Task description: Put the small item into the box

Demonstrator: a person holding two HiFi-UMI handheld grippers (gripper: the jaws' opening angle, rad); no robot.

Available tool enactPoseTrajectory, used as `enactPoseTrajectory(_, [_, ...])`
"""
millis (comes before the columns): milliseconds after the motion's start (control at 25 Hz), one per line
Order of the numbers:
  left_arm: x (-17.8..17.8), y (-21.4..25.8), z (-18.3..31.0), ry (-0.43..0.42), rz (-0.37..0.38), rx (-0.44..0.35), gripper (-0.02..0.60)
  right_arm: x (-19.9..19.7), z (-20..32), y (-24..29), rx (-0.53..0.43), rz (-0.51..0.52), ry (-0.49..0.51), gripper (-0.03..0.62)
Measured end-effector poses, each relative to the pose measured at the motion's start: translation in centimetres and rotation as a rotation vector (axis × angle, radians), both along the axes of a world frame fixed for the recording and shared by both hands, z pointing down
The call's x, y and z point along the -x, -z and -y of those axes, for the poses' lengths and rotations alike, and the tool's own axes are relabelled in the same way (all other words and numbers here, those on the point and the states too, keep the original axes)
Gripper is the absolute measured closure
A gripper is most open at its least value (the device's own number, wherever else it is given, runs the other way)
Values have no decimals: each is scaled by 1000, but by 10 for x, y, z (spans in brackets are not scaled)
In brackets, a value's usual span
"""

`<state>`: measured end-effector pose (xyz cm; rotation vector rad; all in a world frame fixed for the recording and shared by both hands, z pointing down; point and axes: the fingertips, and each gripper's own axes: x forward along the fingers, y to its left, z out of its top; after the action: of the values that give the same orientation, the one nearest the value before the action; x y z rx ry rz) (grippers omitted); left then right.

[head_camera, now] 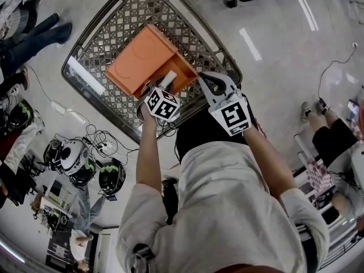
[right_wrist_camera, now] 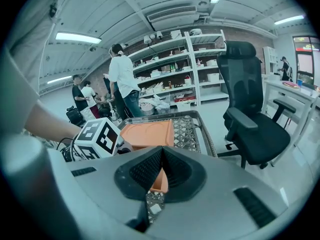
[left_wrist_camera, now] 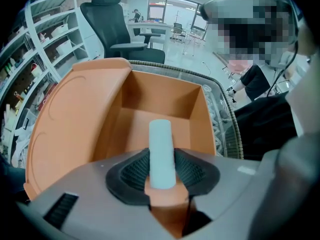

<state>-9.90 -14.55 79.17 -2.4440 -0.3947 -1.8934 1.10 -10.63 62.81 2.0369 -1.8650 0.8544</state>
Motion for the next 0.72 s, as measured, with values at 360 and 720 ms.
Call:
enactPoseTrajectory(360, [1, 13, 4, 63, -45, -20, 383, 5, -3, 4, -6, -18, 33, 591])
enactPoseTrajectory(720, [-14, 65, 17, 184, -195, -58, 383, 12, 8, 25, -38, -50, 104, 591])
